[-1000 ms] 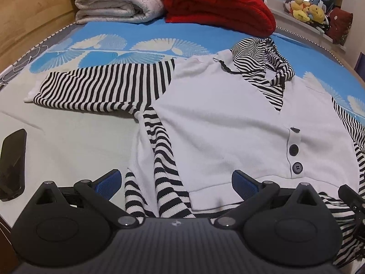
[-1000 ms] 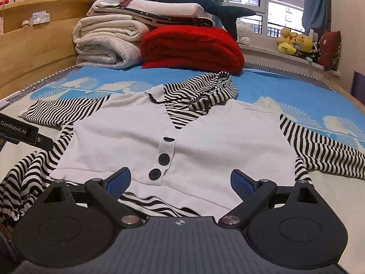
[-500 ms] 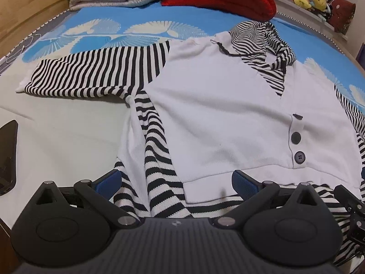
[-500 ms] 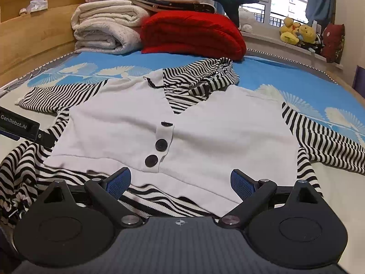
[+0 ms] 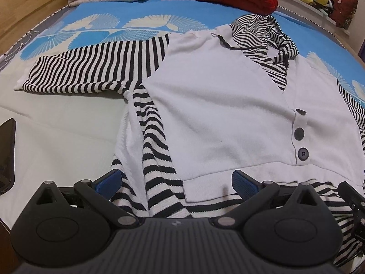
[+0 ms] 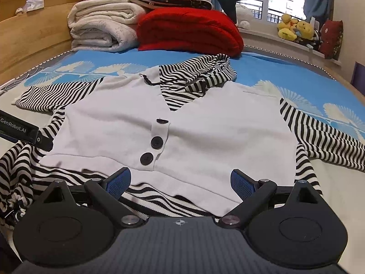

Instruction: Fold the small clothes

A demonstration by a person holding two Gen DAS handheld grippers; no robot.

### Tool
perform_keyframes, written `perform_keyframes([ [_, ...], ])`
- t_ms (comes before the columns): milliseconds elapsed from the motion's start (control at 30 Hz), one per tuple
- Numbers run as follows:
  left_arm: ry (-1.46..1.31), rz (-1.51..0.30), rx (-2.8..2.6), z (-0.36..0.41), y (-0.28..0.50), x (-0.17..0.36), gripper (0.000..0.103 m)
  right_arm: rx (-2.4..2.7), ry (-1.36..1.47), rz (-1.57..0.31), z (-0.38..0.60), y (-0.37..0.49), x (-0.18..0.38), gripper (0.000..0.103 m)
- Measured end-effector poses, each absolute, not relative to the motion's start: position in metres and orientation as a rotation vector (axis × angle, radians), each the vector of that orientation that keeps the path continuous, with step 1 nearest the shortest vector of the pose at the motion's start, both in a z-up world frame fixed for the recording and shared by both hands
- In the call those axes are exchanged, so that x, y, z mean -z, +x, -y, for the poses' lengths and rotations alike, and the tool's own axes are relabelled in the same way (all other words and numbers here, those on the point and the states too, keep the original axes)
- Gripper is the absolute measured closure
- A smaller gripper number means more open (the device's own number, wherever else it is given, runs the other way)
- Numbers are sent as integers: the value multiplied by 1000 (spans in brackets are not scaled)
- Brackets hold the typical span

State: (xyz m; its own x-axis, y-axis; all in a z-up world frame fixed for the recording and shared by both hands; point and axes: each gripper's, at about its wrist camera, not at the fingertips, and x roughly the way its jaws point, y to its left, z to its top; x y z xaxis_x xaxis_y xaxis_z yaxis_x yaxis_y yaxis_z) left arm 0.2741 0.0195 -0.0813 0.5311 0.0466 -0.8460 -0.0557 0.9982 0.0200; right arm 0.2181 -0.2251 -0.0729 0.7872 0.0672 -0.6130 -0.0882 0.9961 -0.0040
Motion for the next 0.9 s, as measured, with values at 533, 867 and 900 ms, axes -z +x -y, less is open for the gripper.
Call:
perform_keyframes([
  [533,-14,-1028,-106,-34,284,87,0,-69,-39,-675,229,224,78,9],
  [867,-226,-1025,-216,-116,352,67,0,-52,-12,-636,240,251,57,9],
  [900,-258,-1005,-255,-131,363,65,0,-37,5,-618,245,256,51,9],
])
